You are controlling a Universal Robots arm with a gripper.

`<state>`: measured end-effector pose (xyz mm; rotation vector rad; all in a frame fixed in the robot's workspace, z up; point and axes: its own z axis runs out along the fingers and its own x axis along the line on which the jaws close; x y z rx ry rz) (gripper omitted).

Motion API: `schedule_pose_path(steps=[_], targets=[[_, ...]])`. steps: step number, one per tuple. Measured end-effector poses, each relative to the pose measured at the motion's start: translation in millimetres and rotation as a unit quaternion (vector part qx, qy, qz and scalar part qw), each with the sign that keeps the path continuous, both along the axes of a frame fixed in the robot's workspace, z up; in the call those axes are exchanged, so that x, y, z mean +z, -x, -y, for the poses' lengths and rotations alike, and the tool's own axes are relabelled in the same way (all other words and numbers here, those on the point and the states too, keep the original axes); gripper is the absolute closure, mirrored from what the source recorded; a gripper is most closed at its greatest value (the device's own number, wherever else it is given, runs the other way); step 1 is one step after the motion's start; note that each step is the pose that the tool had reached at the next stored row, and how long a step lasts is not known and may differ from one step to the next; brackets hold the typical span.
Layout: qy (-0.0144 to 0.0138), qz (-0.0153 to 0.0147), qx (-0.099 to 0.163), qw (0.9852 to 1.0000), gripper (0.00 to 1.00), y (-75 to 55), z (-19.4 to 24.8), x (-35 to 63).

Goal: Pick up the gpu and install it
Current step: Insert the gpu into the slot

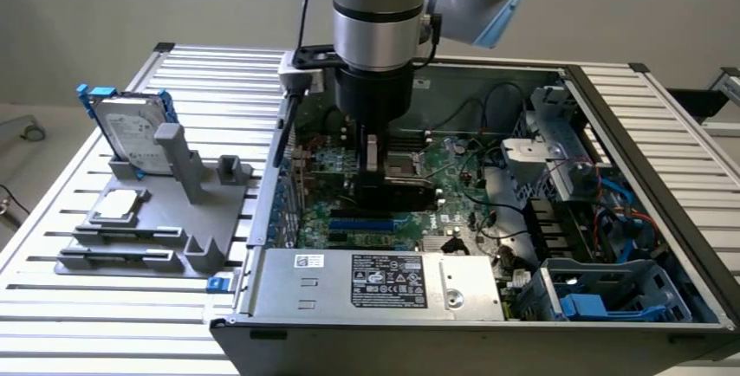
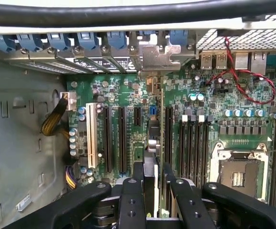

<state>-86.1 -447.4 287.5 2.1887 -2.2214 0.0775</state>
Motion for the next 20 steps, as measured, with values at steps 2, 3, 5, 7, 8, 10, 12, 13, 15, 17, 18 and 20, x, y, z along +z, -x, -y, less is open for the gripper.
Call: schedule_pose_path(steps=[2,3,5,7,8,10,12,13,15,17,18,20], targets=[[-0.0002,0.0002,0.000,1.0000,0.74,0.7,0.5,-1.1],[-0.0002,0.0002,0.000,1.0000,0.74,1.1,0.9,-1.2],[-0.0004,0.0004,0.000,1.0000,0.74,2.0,1.8,-1.7],[-0.0007,0.0007,0.000,1.0000,0.74,3.4,2.4,-2.7],[-0.0009,0.0010,0.000,1.0000,0.74,4.3,2.6,-3.4],[-0.0011,0.0012,0.000,1.0000,0.74,5.8,2.8,-4.5],[-0.0013,0.0014,0.000,1.0000,0.74,6.8,2.8,-5.4],[-0.0014,0.0015,0.000,1.0000,0.74,7.1,2.8,-5.9],[-0.0018,0.0018,0.000,1.0000,0.74,7.7,2.8,-7.2],[-0.0020,0.0021,0.000,1.0000,0.74,8.3,2.9,-8.4],[-0.0021,0.0022,0.000,1.0000,0.74,8.5,2.9,-9.1],[-0.0024,0.0025,0.000,1.0000,0.74,9.2,2.9,-10.9]])
